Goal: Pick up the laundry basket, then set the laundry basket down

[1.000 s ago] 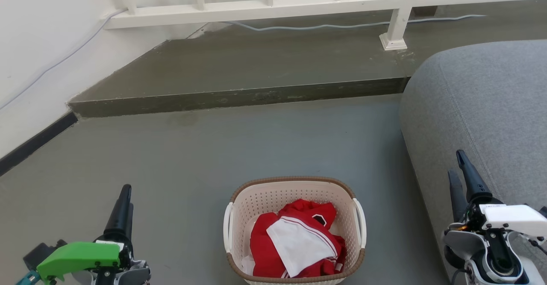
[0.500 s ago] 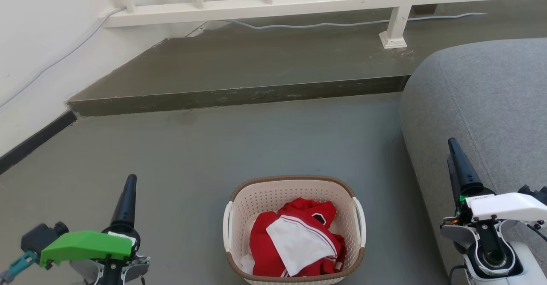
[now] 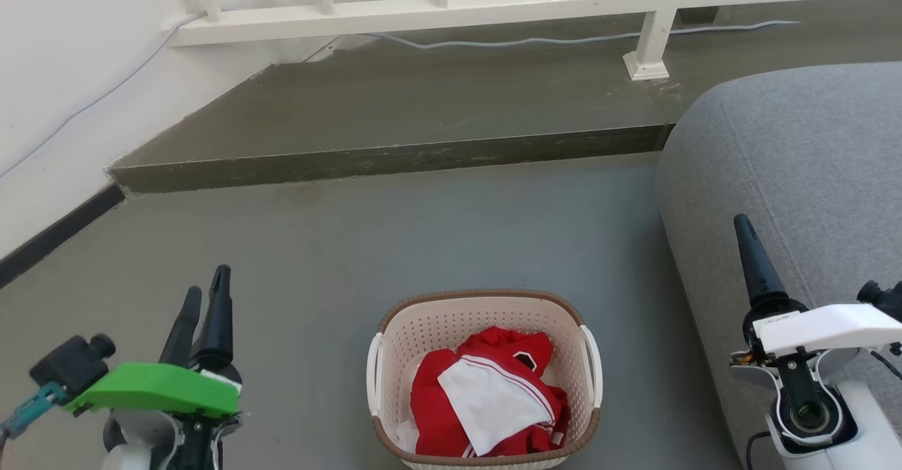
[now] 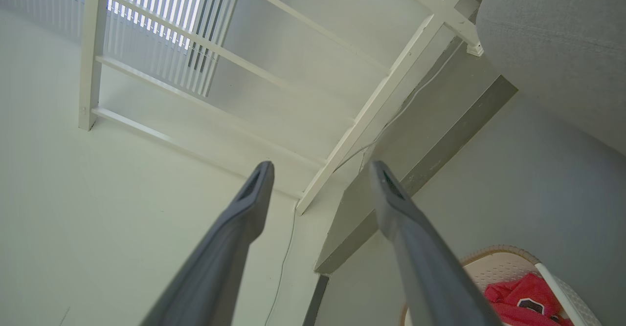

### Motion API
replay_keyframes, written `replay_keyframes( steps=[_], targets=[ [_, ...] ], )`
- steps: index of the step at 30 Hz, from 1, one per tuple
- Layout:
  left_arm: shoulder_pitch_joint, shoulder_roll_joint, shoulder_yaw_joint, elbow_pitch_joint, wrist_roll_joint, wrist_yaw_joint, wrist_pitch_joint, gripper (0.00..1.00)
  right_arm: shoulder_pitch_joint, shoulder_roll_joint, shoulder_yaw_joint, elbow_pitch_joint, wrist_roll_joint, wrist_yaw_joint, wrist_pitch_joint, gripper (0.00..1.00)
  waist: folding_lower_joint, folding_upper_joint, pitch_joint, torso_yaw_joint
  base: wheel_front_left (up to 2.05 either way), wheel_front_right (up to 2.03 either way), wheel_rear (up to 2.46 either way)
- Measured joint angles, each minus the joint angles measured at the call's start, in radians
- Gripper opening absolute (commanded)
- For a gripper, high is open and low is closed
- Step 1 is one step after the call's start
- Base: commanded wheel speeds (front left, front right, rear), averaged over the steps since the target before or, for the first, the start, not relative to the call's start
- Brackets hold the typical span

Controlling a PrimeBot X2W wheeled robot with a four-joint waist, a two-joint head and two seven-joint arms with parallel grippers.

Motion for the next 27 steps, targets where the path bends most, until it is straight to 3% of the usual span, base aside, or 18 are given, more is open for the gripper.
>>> replay_keyframes(
  steps=[27],
  targets=[
    [-0.004, -0.010, -0.067, -0.057, 0.465, 0.032, -0.095, 1.00, -0.023, 0.026, 0.023, -0.015, -0.387, -0.011, -0.094, 1.00, 0.0000, 0.0000, -0.002, -0.010, 0.00, 0.00, 0.00]
  ],
)
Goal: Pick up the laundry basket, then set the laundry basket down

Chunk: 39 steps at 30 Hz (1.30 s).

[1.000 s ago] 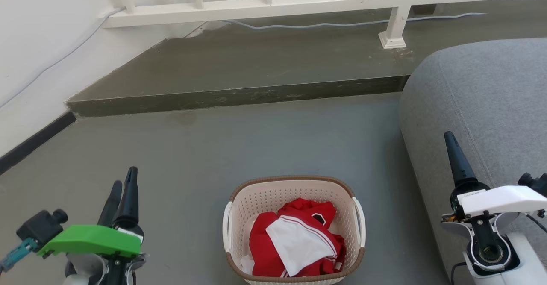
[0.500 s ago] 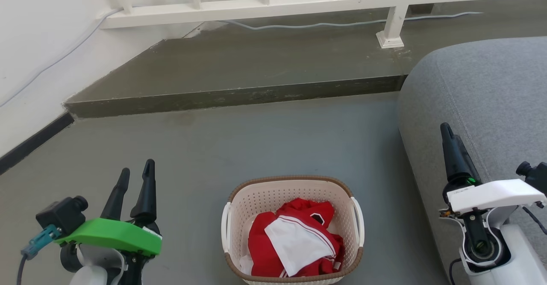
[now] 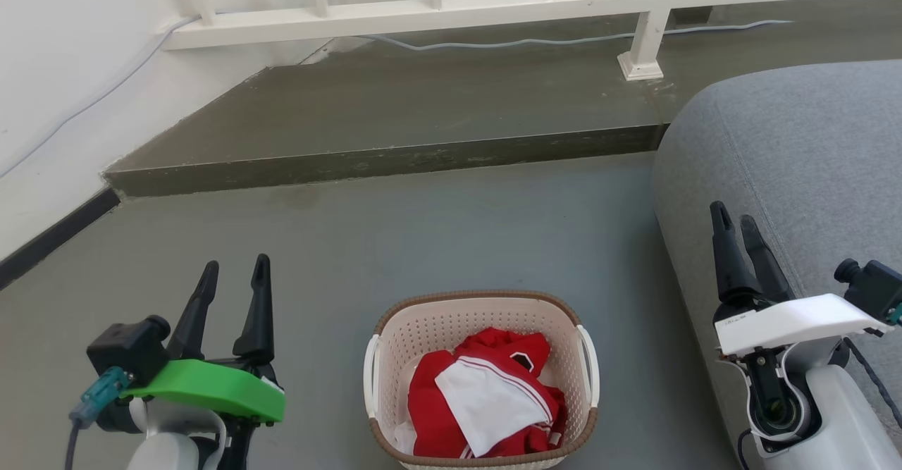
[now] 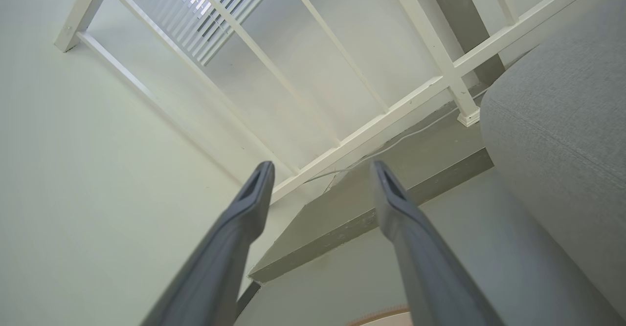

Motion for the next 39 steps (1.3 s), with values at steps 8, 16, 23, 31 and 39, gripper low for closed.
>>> replay_keyframes(
  steps=[8, 16, 23, 31, 39],
  targets=[
    [0.000, -0.005, -0.014, -0.014, 0.093, 0.000, -0.025, 1.00, -0.010, 0.004, 0.007, 0.000, -0.084, 0.000, -0.027, 1.00, 0.0000, 0.0000, 0.000, -0.002, 0.00, 0.00, 0.00],
    [0.000, -0.014, -0.020, -0.035, 0.201, 0.000, -0.053, 1.00, -0.015, 0.006, 0.015, 0.000, -0.185, 0.000, -0.053, 1.00, 0.0000, 0.0000, 0.000, -0.001, 0.00, 0.00, 0.00],
    [0.000, -0.019, -0.026, -0.038, 0.269, 0.000, -0.071, 1.00, -0.023, 0.008, 0.023, 0.000, -0.261, 0.001, -0.076, 1.00, 0.0000, 0.0000, 0.005, -0.001, 0.00, 0.00, 0.00],
    [0.000, -0.020, -0.020, -0.038, 0.269, -0.003, -0.071, 1.00, -0.024, 0.020, 0.011, 0.004, -0.285, 0.001, -0.076, 1.00, 0.0000, 0.0000, 0.008, -0.003, 0.00, 0.00, 0.00],
    [0.000, -0.022, -0.018, -0.036, 0.271, -0.006, -0.071, 1.00, -0.024, 0.023, 0.004, 0.019, -0.304, 0.001, -0.076, 1.00, 0.0000, 0.0000, 0.010, -0.003, 0.00, 0.00, 0.00]
  ],
)
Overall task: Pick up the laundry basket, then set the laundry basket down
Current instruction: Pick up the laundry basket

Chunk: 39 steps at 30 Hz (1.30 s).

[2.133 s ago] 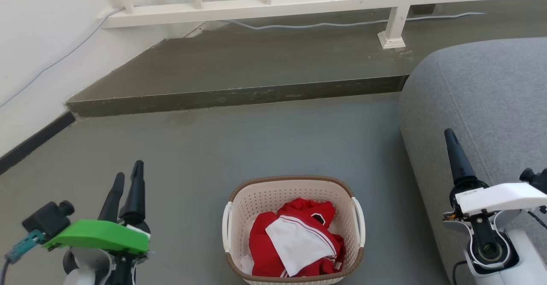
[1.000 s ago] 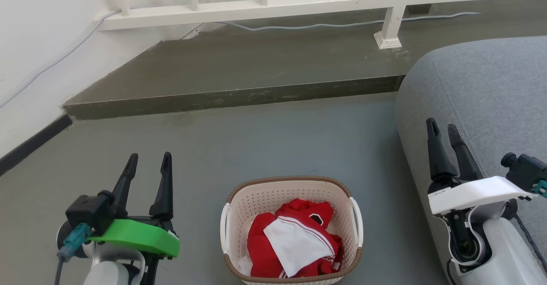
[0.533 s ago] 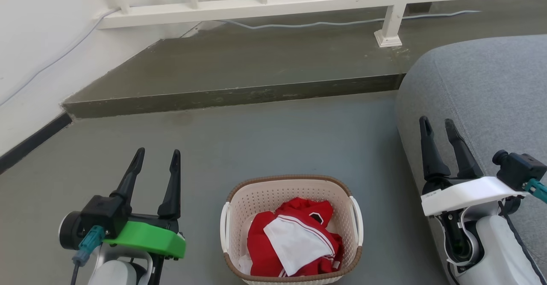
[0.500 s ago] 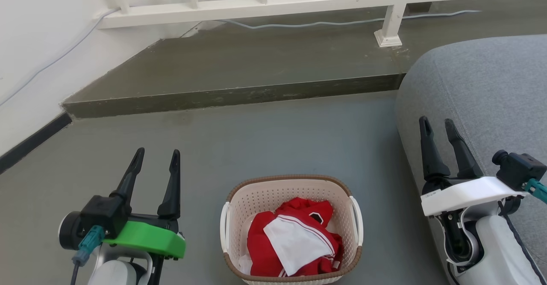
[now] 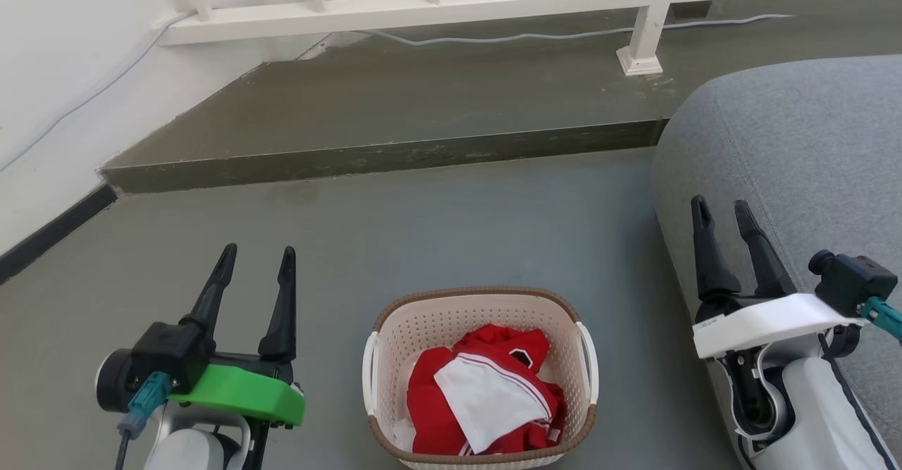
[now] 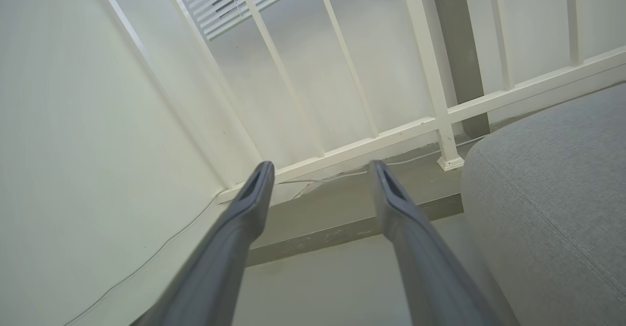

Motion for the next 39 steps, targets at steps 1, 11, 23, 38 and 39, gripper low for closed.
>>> replay_keyframes(
  steps=[1, 11, 23, 38, 39],
  targets=[
    [0.000, 0.000, 0.001, 0.001, 0.001, -0.001, 0.000, 1.00, 0.000, 0.001, -0.001, 0.003, -0.003, 0.000, 0.000, 1.00, 0.0000, 0.0000, 0.000, 0.000, 0.00, 0.00, 0.00],
    [0.000, -0.001, 0.008, 0.000, 0.007, -0.006, 0.000, 1.00, 0.000, 0.004, -0.006, 0.022, -0.033, 0.000, 0.000, 1.00, 0.0000, 0.0000, 0.014, -0.001, 0.00, 0.00, 0.00],
    [-0.013, -0.003, 0.009, -0.006, 0.023, -0.008, 0.000, 1.00, -0.015, 0.005, -0.023, 0.035, -0.061, -0.011, 0.000, 1.00, 0.0000, 0.0000, 0.083, -0.012, 0.00, 0.00, 0.00],
    [-0.095, -0.005, 0.001, -0.005, 0.032, -0.010, -0.003, 1.00, -0.065, 0.003, -0.038, 0.076, -0.096, -0.022, 0.000, 1.00, 0.0000, 0.0000, 0.216, -0.028, 0.00, 0.00, 0.00],
    [-0.102, -0.005, -0.001, -0.002, 0.032, -0.010, -0.003, 1.00, -0.071, 0.003, -0.038, 0.081, -0.098, -0.022, 0.000, 1.00, 0.0000, 0.0000, 0.226, -0.029, 0.00, 0.00, 0.00]
  ],
)
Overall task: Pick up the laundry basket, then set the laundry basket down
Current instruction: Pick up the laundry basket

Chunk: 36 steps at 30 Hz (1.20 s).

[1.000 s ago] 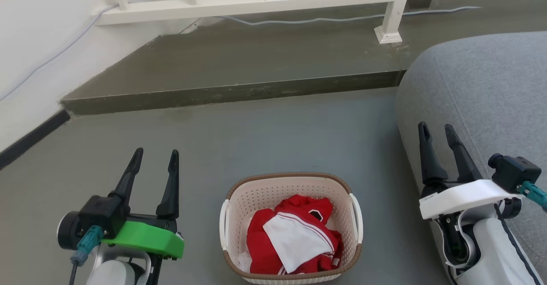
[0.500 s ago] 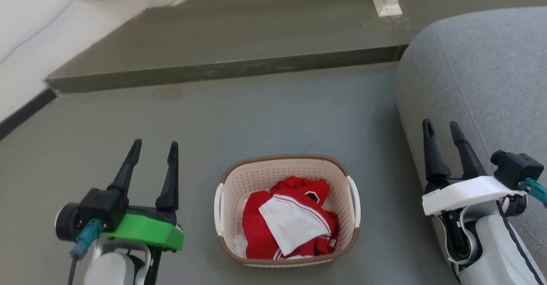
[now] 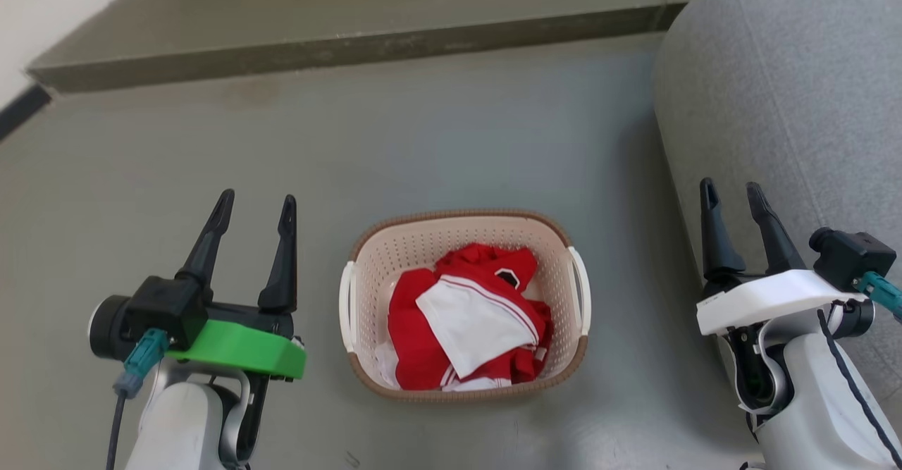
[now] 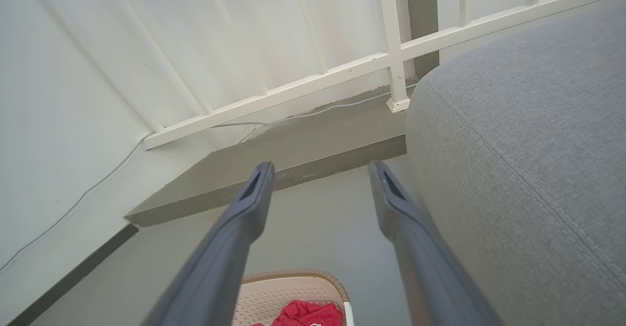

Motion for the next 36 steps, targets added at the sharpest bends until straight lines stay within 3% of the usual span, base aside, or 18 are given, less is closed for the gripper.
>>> replay_keyframes(
  steps=[19, 36],
  targets=[
    [-0.116, -0.003, -0.015, 0.124, -0.029, -0.008, 0.000, 1.00, -0.099, -0.004, 0.022, 0.131, -0.015, 0.007, 0.000, 1.00, 0.0001, 0.0000, 0.188, -0.013, 0.00, 0.00, 0.00],
    [-0.282, -0.009, -0.079, 0.402, -0.073, -0.016, 0.000, 1.00, -0.247, -0.005, 0.077, 0.343, -0.024, 0.027, 0.000, 1.00, 0.0001, 0.0000, 0.375, 0.004, 0.00, 0.00, 0.00]
  ],
)
